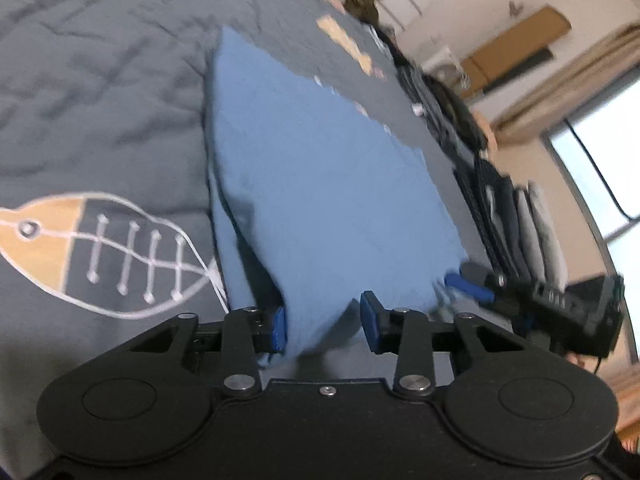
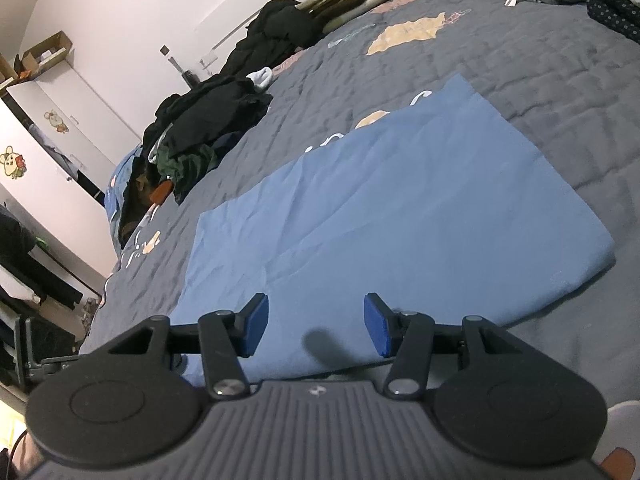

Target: Fold clothes

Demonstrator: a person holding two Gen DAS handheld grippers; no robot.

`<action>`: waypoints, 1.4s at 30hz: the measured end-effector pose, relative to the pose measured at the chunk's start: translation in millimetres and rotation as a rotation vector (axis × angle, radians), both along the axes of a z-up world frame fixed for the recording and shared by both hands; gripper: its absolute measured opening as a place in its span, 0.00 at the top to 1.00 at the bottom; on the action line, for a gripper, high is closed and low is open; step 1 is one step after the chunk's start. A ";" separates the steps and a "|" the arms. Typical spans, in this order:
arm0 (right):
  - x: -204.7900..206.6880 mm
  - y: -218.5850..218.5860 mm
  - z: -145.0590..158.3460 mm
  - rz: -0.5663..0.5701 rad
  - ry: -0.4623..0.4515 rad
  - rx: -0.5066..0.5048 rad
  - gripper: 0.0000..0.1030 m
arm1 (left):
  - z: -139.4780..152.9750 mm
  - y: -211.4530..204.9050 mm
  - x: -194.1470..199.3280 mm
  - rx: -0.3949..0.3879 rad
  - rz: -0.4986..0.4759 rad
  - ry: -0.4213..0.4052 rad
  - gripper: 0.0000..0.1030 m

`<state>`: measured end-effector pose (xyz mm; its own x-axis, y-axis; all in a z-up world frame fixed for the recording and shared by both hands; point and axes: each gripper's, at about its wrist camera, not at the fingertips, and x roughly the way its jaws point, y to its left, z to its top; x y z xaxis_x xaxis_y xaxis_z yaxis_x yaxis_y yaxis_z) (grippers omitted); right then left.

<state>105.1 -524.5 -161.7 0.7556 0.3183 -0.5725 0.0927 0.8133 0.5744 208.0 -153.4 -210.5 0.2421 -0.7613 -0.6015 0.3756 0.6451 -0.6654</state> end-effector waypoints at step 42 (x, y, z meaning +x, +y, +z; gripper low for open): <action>-40.3 -56.7 15.6 -0.128 -0.017 0.081 0.50 | -34.4 4.0 -85.4 -0.362 0.892 0.115 0.47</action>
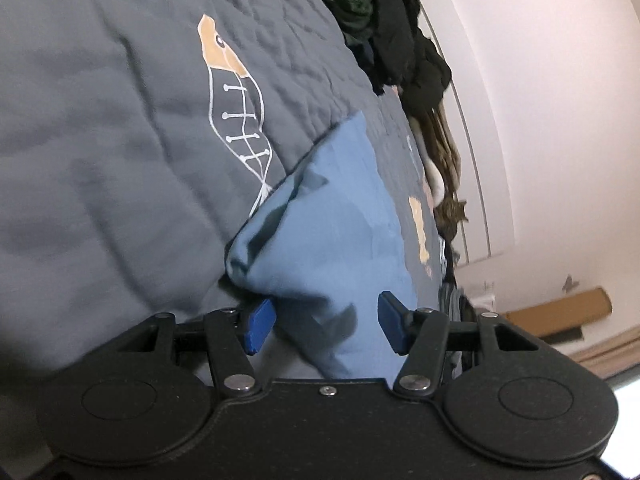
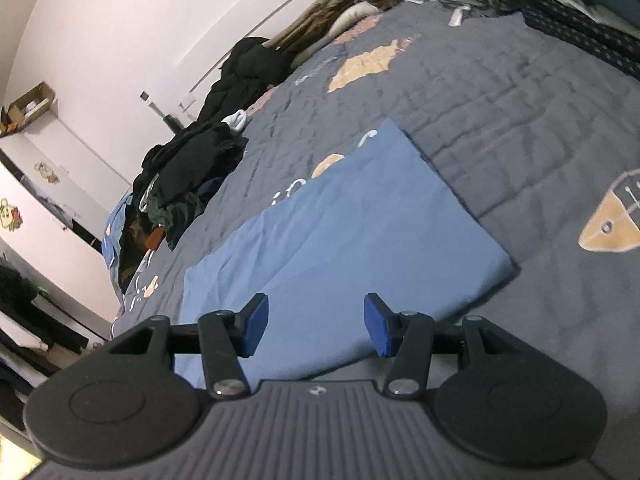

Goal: Fold clothes
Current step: 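Lift the grasped shirt edge with the left tool to fold it over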

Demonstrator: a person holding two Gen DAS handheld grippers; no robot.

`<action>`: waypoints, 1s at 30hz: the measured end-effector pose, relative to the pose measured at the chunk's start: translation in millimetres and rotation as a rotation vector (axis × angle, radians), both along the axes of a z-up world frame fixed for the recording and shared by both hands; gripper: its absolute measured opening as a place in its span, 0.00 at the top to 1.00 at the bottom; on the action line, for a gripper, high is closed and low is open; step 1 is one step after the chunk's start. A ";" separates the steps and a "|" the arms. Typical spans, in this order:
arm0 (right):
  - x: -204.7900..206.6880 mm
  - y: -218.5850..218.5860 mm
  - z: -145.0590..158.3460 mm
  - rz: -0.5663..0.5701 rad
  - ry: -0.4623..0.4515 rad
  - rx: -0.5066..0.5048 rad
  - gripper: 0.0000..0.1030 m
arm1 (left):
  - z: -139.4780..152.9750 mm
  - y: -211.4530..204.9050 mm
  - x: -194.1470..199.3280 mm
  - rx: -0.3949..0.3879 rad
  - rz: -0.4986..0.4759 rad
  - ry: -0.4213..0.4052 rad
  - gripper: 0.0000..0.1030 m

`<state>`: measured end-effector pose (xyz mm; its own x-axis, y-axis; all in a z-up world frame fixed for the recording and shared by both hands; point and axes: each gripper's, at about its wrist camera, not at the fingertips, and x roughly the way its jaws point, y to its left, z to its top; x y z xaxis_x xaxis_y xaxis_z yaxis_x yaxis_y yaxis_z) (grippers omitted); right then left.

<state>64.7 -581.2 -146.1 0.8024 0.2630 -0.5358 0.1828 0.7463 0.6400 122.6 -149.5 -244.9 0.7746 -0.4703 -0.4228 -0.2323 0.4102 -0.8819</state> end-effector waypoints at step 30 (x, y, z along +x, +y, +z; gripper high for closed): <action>-24.2 -2.1 13.9 0.067 -0.008 0.056 0.50 | -6.9 -5.7 -4.9 0.042 0.188 -0.009 0.93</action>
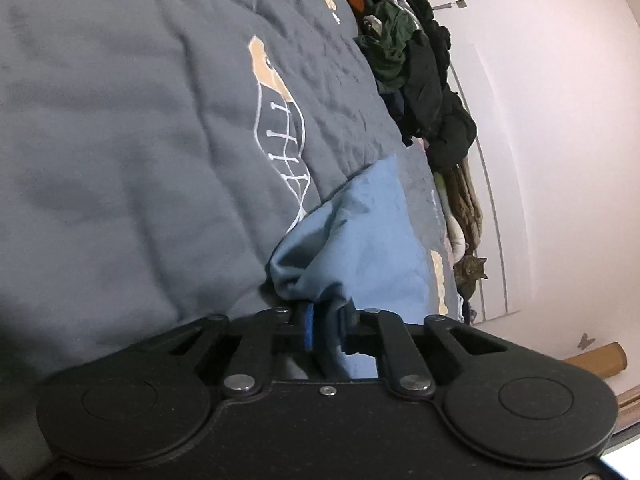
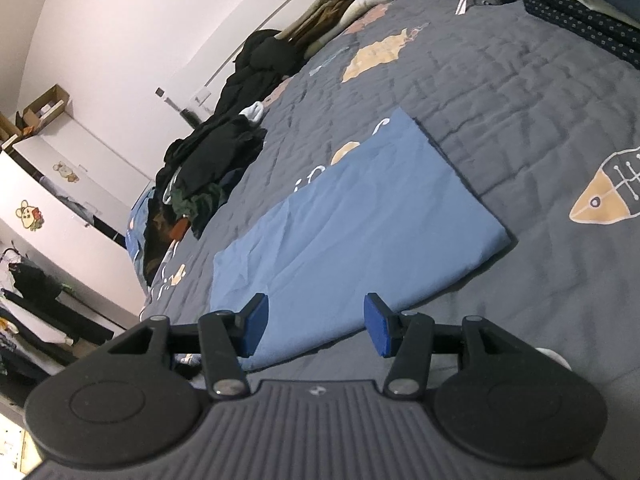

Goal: Fold clothes
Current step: 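Lift the grasped shirt edge with the left tool to fold it over, then grasp the folded light-blue shirt with the right tool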

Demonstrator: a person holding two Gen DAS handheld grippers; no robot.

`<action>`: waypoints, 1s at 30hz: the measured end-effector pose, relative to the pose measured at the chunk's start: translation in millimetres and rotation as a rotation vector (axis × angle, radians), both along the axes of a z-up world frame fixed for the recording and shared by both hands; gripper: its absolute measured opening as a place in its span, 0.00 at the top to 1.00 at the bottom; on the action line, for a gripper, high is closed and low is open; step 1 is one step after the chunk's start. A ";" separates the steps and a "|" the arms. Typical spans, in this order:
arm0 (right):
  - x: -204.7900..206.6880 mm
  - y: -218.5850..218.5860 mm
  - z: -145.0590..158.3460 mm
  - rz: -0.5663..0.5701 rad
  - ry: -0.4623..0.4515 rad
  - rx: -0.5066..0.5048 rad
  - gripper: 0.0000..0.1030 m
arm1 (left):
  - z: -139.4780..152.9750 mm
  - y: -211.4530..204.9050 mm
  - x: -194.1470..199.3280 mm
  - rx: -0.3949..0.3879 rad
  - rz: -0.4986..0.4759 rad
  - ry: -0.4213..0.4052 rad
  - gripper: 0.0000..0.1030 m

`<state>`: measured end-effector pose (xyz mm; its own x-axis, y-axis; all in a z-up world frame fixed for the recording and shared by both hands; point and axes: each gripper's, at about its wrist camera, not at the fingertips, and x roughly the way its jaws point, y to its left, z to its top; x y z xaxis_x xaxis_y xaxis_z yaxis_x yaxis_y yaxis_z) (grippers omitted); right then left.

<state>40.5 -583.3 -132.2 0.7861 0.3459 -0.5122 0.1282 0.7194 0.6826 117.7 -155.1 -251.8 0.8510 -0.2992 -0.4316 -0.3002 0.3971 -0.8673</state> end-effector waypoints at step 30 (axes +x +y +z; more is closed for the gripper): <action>6.6 -1.5 -49.5 0.035 0.080 0.199 0.50 | 0.8 -8.0 0.1 0.015 0.017 -0.047 0.47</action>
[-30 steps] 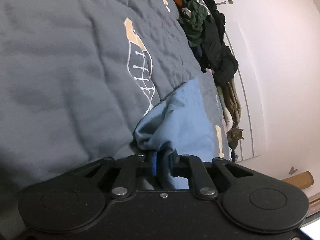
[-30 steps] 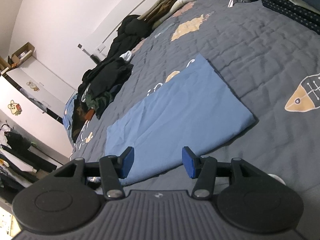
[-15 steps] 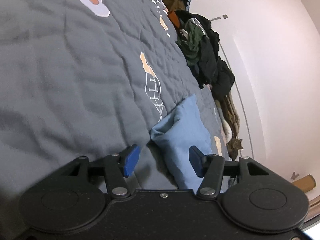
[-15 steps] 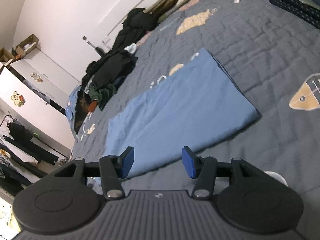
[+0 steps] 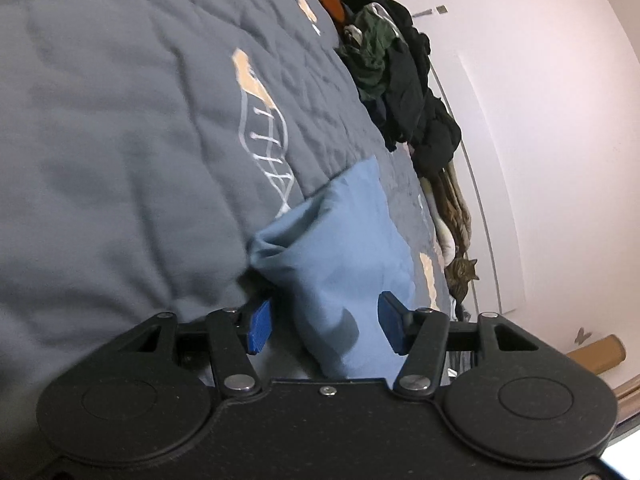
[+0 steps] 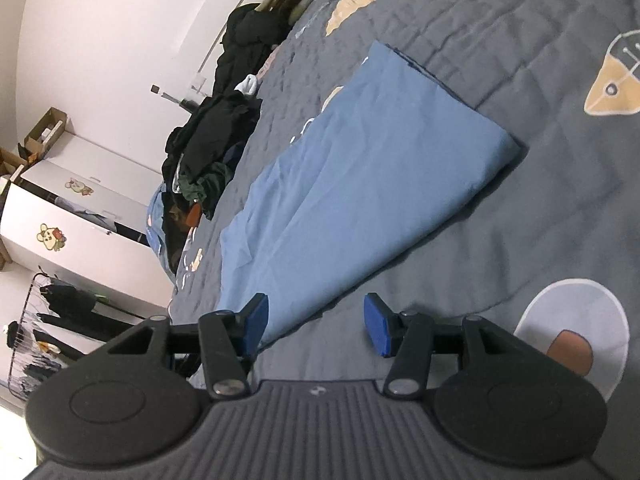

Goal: Fold clothes
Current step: 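Grasp the folded light-blue shirt with the right tool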

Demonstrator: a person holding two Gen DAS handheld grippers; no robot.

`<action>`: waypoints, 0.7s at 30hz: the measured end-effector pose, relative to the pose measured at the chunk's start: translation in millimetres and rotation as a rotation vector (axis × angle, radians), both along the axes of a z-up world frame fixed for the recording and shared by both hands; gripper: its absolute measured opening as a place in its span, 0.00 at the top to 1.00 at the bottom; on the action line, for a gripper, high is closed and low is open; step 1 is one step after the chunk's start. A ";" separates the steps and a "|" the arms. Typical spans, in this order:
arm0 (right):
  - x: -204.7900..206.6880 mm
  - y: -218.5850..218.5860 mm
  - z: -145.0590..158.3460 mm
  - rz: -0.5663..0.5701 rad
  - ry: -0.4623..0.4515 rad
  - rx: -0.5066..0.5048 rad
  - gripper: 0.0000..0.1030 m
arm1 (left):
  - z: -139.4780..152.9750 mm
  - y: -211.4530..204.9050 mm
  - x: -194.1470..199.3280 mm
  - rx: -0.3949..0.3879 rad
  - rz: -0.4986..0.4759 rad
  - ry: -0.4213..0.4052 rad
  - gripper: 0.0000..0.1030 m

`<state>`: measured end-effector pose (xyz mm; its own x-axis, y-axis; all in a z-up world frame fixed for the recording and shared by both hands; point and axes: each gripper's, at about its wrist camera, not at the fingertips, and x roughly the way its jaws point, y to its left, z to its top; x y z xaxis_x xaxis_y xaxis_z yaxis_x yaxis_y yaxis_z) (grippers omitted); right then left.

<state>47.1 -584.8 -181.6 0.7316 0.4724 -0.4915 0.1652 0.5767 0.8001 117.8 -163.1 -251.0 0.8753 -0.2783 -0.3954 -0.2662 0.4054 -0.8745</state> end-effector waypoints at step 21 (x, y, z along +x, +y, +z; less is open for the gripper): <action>-15.3 -53.4 -37.3 -0.433 0.098 0.165 0.50 | -0.5 -4.1 21.8 -0.008 -0.038 0.031 0.92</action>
<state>31.8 -638.2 -219.0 0.8324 0.2122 -0.5120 0.4415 0.3046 0.8440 139.6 -167.3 -251.5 0.8514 -0.3142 -0.4200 -0.2777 0.4092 -0.8692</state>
